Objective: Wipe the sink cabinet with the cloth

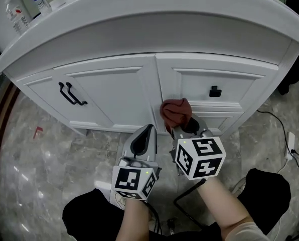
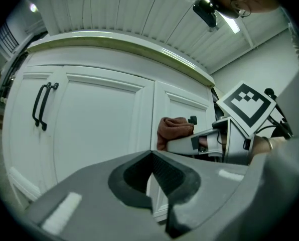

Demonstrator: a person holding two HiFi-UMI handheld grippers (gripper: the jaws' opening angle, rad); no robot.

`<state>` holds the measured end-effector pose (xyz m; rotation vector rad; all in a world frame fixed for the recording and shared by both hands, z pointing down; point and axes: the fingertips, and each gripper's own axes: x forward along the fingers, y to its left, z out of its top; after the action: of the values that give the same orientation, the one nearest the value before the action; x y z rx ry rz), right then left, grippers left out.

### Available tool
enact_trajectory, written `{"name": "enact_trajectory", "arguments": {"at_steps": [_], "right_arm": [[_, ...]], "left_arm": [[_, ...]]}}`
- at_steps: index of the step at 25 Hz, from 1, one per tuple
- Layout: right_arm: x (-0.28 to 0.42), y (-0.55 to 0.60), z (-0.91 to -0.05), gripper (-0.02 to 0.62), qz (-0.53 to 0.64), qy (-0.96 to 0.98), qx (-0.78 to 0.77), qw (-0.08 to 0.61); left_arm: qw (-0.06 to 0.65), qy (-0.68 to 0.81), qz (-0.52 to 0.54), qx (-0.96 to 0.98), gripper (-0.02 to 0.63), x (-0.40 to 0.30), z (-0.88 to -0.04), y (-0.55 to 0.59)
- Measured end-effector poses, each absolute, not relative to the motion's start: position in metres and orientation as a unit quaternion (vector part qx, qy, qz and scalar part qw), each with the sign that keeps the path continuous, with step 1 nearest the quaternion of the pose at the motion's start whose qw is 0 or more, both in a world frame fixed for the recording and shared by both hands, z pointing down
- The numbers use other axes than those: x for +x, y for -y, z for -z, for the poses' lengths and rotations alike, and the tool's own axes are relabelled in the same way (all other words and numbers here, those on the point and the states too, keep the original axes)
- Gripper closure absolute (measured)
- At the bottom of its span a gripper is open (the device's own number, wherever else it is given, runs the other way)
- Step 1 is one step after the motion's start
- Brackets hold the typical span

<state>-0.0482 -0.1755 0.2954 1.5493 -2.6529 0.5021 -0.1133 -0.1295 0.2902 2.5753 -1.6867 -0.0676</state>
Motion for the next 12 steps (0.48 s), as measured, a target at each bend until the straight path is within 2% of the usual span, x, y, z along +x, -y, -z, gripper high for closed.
{"name": "enact_trajectory", "arguments": {"at_steps": [12], "right_arm": [[-0.029,0.189,-0.291,0.508,-0.175,0.841,0.512,0.004]], "left_arm": [[0.041,0.532,0.03,0.845,0.606,-0.102,-0.294,0.138]]}}
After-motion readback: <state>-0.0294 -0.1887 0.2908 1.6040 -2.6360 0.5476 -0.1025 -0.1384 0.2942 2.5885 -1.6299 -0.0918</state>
